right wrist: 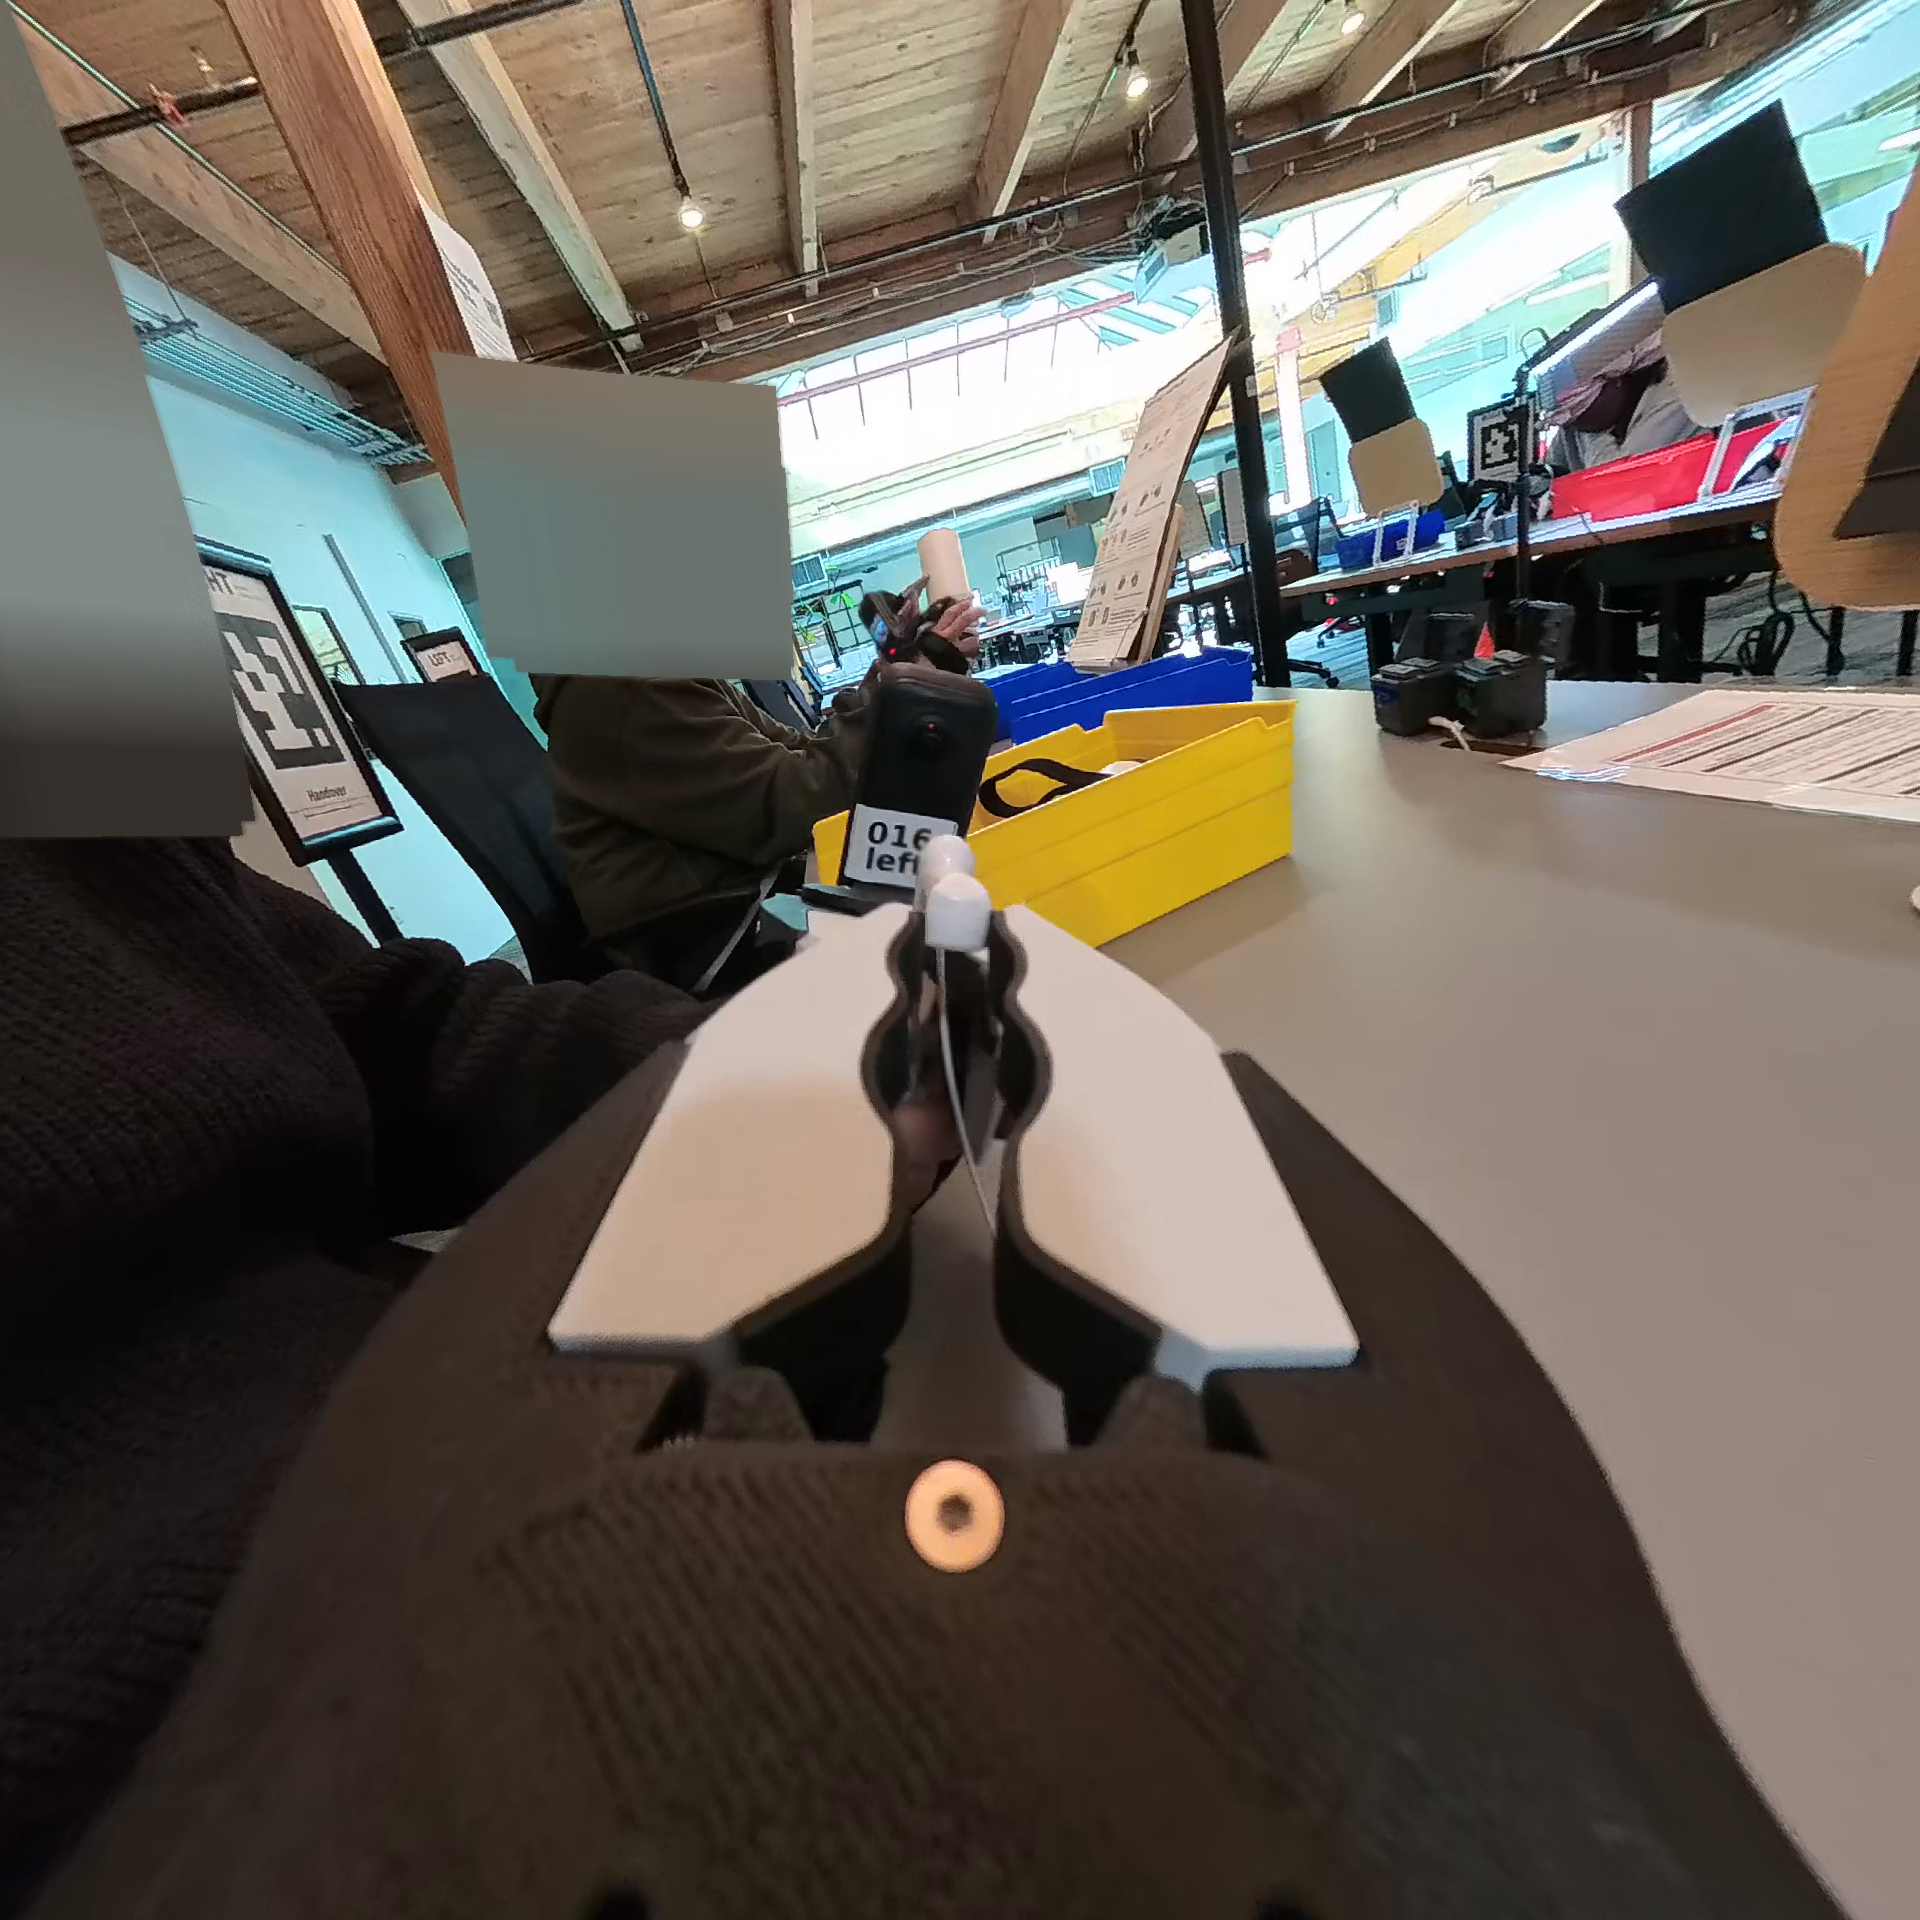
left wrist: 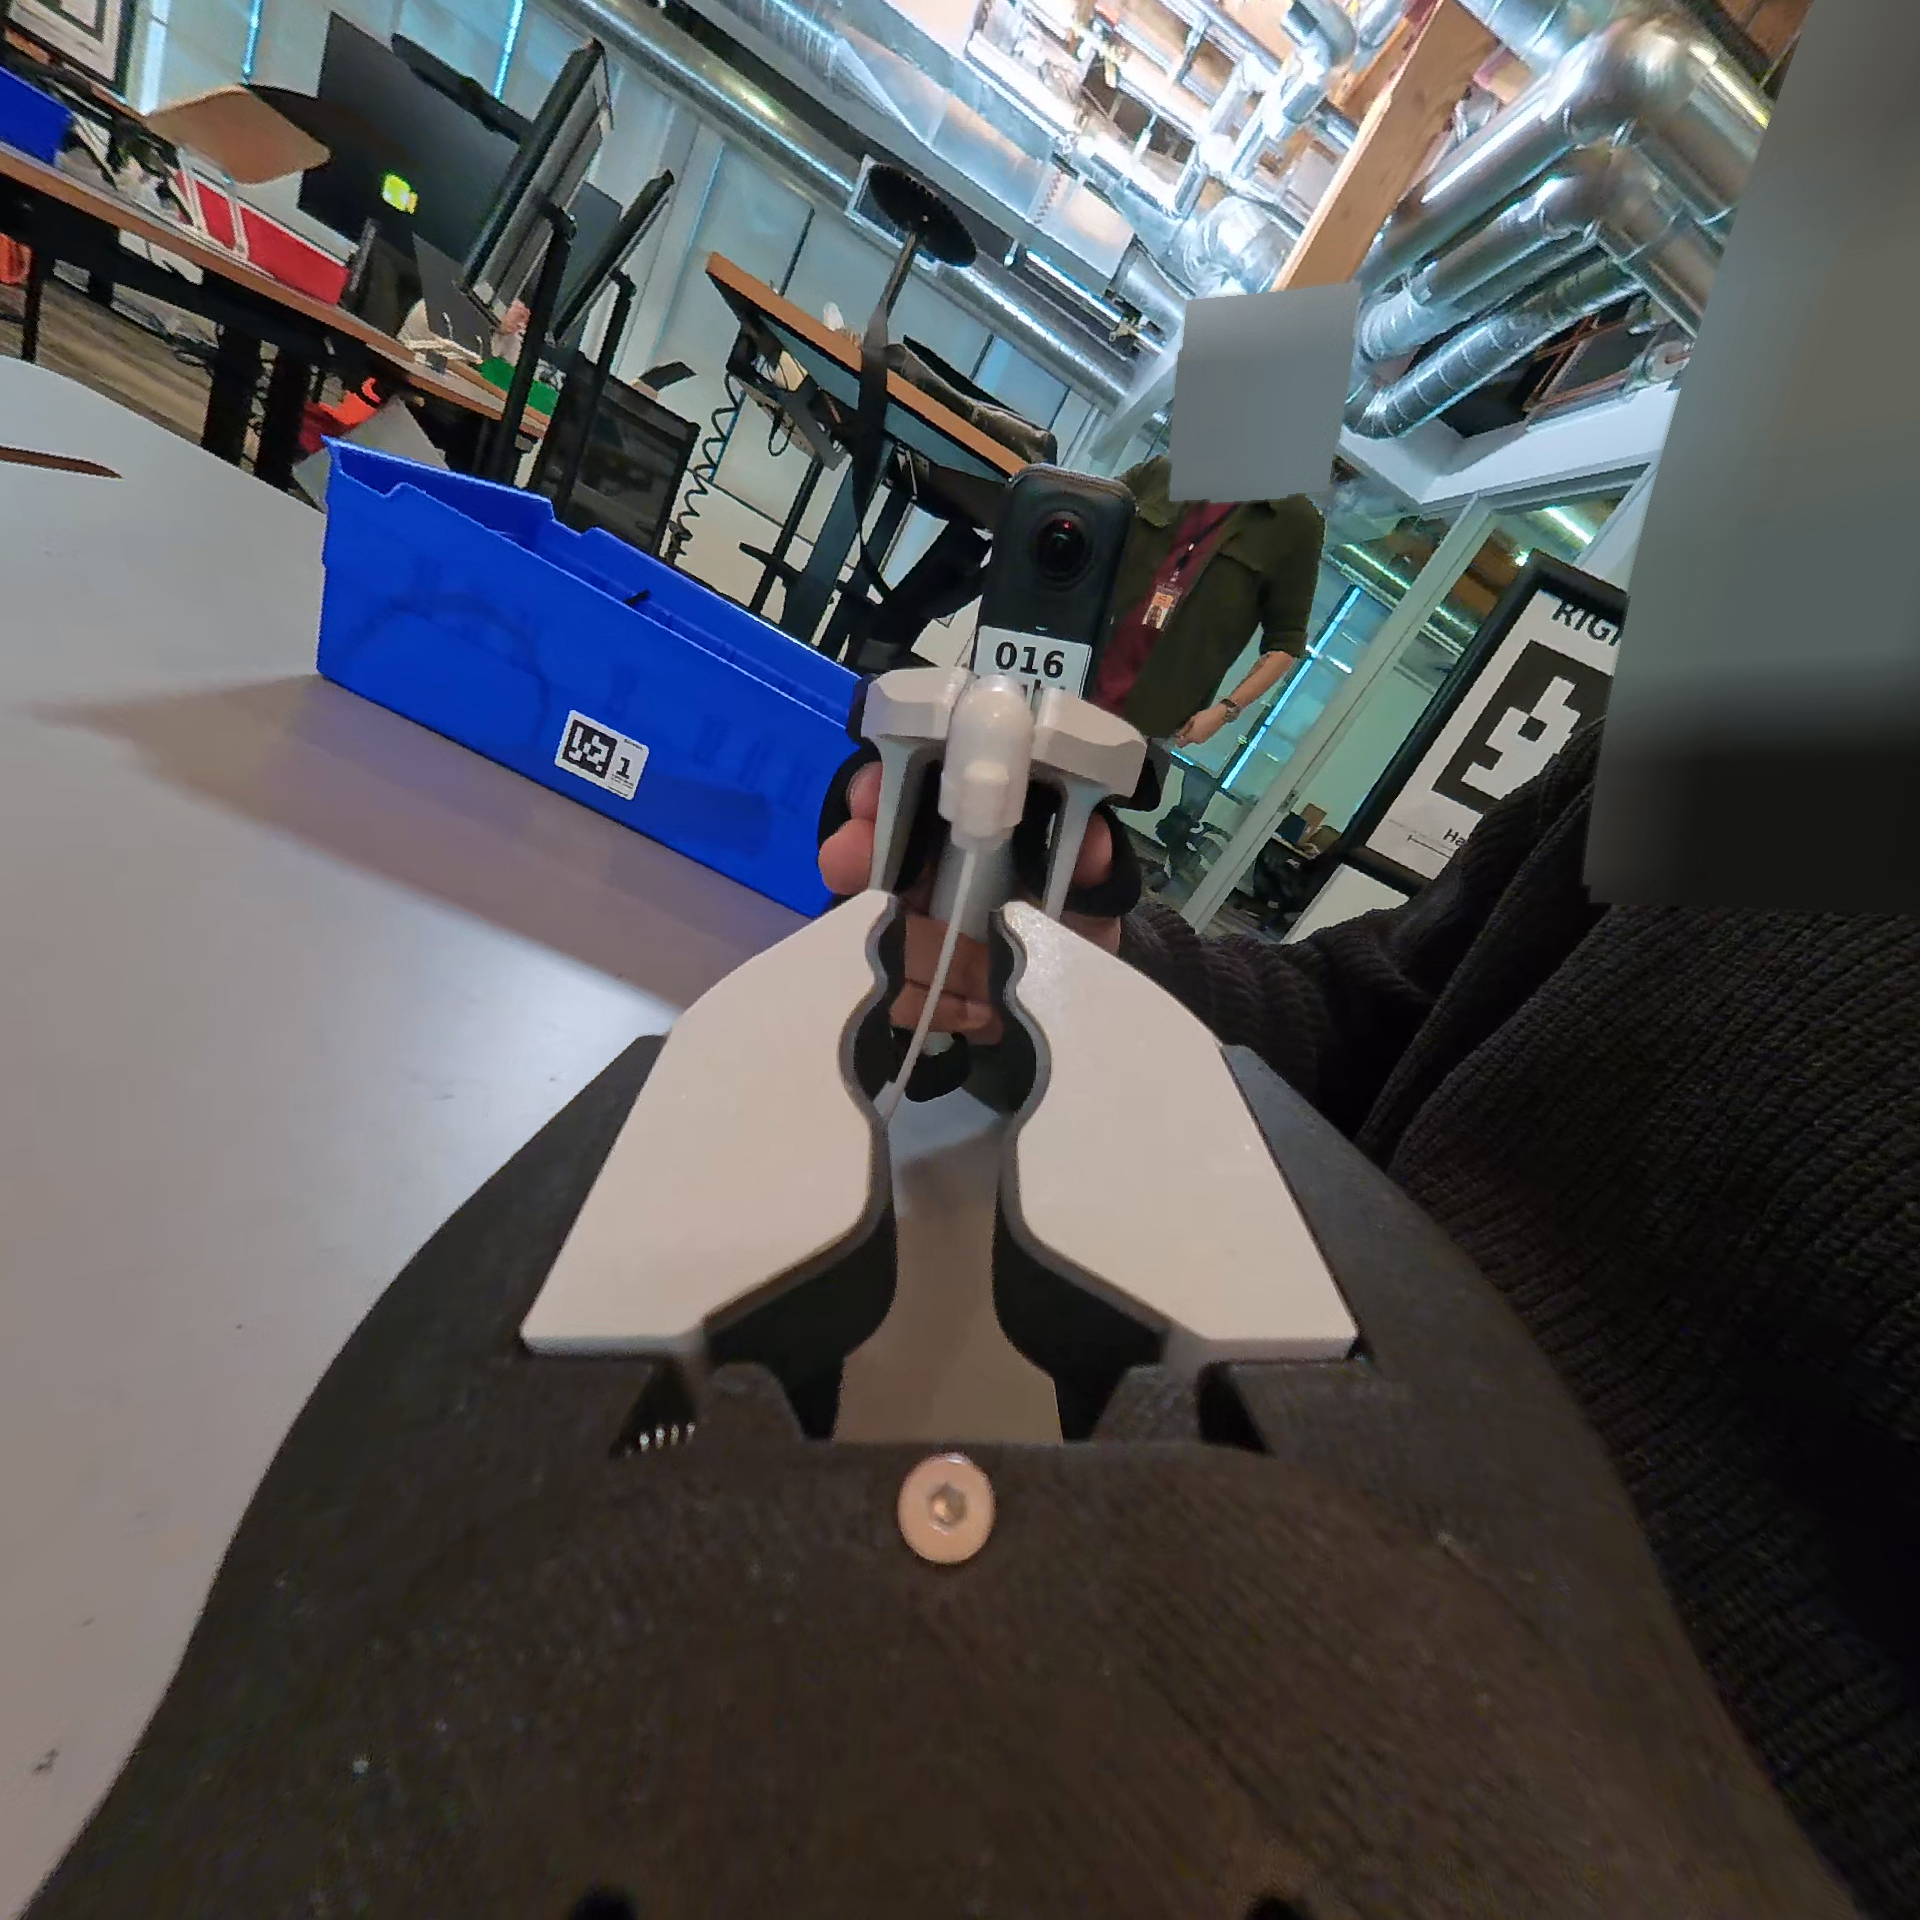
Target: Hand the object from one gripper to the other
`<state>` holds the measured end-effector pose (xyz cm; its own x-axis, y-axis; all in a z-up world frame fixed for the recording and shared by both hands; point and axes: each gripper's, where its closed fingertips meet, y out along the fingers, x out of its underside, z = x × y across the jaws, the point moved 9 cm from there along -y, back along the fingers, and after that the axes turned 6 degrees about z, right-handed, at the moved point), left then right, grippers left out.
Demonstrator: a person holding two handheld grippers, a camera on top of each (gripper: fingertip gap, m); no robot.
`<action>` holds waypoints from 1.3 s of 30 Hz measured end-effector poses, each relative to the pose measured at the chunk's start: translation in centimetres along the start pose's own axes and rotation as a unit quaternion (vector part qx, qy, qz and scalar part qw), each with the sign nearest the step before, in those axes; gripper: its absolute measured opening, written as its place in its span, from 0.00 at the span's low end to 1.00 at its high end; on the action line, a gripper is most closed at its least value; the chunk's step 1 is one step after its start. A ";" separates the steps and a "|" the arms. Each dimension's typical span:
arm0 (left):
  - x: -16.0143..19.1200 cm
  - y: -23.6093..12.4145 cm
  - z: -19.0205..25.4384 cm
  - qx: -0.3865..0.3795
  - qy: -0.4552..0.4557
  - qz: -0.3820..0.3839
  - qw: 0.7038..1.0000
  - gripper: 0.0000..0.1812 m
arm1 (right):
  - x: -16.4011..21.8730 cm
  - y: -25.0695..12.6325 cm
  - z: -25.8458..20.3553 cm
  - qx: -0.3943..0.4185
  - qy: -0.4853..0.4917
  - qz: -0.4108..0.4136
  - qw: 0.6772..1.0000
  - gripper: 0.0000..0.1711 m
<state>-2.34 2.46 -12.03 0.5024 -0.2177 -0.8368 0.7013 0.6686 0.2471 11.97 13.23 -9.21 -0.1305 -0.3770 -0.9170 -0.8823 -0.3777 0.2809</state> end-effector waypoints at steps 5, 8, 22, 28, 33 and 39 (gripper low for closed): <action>-0.2 -0.2 -0.1 0.006 -0.012 0.012 1.000 0.07 | 0.0 -0.1 0.2 0.007 0.002 0.001 1.000 0.07; -0.3 -0.2 -0.1 0.006 -0.014 0.016 1.000 0.07 | 0.0 -0.2 0.3 0.008 0.006 -0.002 1.000 0.07; -0.3 -0.3 0.0 0.010 -0.018 0.012 1.000 0.00 | 0.2 -0.1 0.3 0.005 0.009 -0.007 1.000 0.07; -0.4 -0.4 -0.1 0.008 -0.022 0.017 1.000 0.00 | 0.3 -0.2 0.7 0.014 0.025 -0.003 1.000 0.13; -0.6 -0.7 -0.3 0.007 -0.032 0.035 0.999 0.00 | 0.2 -0.3 1.1 0.024 0.033 0.012 0.999 0.19; -1.4 -1.7 -0.9 0.005 -0.067 0.101 0.993 0.00 | 0.4 -0.4 1.4 0.030 0.049 0.015 0.998 0.23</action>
<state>-4.74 2.27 -11.74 0.6953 -0.1735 -0.6975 0.5846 0.7010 0.4084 11.63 14.39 -10.03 -0.1141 -0.4697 -0.8754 -0.9049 -0.3145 0.2868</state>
